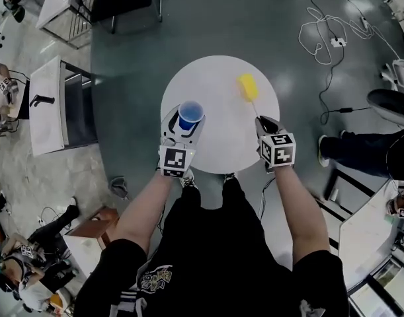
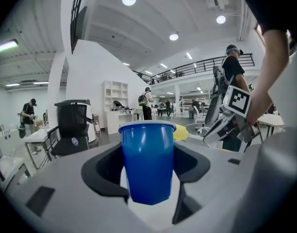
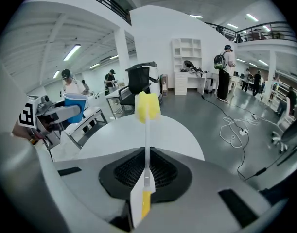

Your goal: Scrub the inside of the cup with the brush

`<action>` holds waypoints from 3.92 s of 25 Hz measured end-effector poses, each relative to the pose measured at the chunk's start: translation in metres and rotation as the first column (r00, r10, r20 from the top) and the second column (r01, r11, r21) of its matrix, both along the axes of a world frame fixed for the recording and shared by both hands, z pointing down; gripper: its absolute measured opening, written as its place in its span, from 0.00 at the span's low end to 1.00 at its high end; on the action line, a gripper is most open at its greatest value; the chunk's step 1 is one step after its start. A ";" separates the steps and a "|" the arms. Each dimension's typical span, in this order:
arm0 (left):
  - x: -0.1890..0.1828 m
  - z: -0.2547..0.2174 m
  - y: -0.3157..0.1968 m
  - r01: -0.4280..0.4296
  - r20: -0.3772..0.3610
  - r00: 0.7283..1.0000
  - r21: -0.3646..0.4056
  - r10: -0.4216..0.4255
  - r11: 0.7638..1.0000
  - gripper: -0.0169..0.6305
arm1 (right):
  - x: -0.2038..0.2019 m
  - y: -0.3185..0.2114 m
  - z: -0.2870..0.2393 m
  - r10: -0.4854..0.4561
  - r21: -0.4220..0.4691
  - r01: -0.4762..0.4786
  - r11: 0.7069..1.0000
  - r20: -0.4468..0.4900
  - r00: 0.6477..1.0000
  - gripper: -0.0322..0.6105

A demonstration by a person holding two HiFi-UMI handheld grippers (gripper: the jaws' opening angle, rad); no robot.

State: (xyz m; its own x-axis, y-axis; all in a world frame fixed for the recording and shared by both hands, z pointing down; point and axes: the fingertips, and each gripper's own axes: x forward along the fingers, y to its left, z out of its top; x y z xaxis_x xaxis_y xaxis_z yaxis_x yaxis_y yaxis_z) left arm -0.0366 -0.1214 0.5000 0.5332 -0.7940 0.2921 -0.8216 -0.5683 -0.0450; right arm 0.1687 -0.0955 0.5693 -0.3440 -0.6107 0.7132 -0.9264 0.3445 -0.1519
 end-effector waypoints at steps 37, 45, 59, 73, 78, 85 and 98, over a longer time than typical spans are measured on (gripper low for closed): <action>0.062 0.131 -0.035 -0.035 0.140 0.989 -0.025 0.038 0.999 0.47 | 0.007 -0.026 0.099 -0.005 -0.113 0.009 0.994 0.029 1.000 0.12; 0.060 0.134 -0.033 -0.034 0.130 0.991 -0.027 0.037 0.999 0.48 | 0.001 -0.022 0.102 -0.045 -0.122 0.050 0.991 0.037 0.998 0.12; 0.058 0.124 -0.029 -0.054 0.126 0.991 -0.002 0.054 0.999 0.48 | -0.059 -0.040 0.029 -0.087 0.001 0.090 0.996 0.292 0.953 0.26; 0.046 0.112 -0.017 -0.087 0.139 0.987 0.040 0.081 0.995 0.47 | -0.122 -0.047 0.021 -0.070 -0.150 0.214 0.965 0.640 0.765 0.27; 0.047 0.109 -0.009 -0.130 0.141 0.983 0.062 0.120 0.990 0.47 | -0.135 -0.045 0.025 -0.068 -0.181 0.245 0.952 0.657 0.750 0.33; 0.051 0.109 0.001 -0.178 0.162 0.973 0.076 0.163 0.981 0.47 | -0.143 -0.038 0.034 -0.018 -0.259 0.271 0.927 0.690 0.724 0.16; 0.043 0.123 -0.001 -0.154 0.200 0.969 0.023 0.146 0.988 0.48 | -0.138 -0.041 0.023 0.000 -0.240 0.206 0.949 0.650 0.760 0.11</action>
